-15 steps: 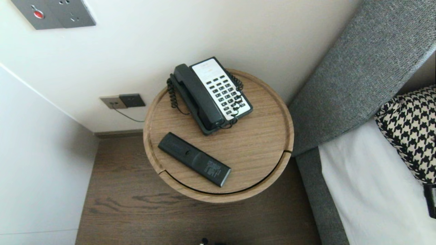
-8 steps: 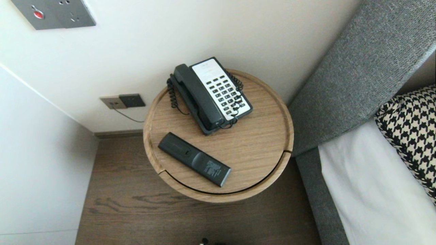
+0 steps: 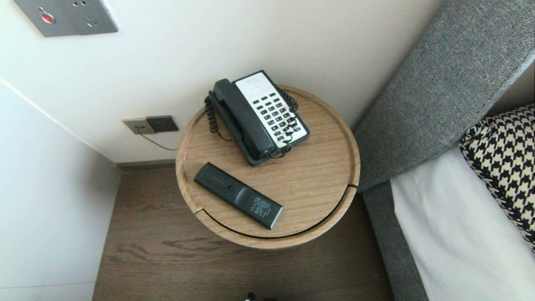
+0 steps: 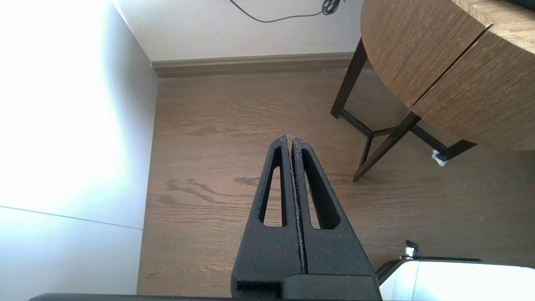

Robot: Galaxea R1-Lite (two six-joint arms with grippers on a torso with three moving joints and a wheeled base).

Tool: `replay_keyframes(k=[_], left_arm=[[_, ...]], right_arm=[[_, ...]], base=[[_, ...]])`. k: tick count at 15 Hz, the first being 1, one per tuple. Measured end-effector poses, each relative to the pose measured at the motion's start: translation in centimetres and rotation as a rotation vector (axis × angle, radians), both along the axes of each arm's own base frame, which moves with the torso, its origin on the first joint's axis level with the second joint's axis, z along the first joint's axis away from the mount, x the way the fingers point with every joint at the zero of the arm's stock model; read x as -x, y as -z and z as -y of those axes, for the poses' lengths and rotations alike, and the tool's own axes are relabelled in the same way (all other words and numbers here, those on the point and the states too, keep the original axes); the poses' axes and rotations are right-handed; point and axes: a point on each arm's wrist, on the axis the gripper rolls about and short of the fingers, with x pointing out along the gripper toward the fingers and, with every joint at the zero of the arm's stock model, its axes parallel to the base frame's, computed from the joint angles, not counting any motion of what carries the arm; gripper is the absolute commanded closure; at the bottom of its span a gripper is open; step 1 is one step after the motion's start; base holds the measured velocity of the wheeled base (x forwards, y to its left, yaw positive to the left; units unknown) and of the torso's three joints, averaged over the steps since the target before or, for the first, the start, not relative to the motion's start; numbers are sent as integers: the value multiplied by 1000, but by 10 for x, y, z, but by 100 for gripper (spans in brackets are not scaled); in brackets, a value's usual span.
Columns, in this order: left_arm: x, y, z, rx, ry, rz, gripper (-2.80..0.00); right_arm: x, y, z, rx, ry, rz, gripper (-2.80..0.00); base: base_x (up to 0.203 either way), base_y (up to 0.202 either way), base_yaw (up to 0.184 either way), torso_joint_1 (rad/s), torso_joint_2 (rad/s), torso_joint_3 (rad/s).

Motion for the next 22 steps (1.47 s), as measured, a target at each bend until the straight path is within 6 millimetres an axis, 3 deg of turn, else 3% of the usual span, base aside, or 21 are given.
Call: replay_keyframes(k=[2,8,14,16,19,22], left_arm=[[0,0,0,0,0,0,0],[0,0,0,0,0,0,0],[0,0,0,0,0,0,0],[0,0,0,0,1,0,0],[0,0,0,0,0,0,0],[0,0,0,0,0,0,0]], right_arm=[[5,17,-1,98,-70,53,0],[14,32,-5,165,-255,195,0],[2,43,-8,157,-402,386,0],[0,42,-8,98,-388,459,0],[-1,50,-8,-74,-345,423,0],[-1,50,-8,-133,-316,438,0]], base=[[0,0,0,0,0,0],[0,0,0,0,0,0],[0,0,0,0,0,0],[0,0,0,0,0,0],[0,0,0,0,0,0],[0,0,0,0,0,0]])
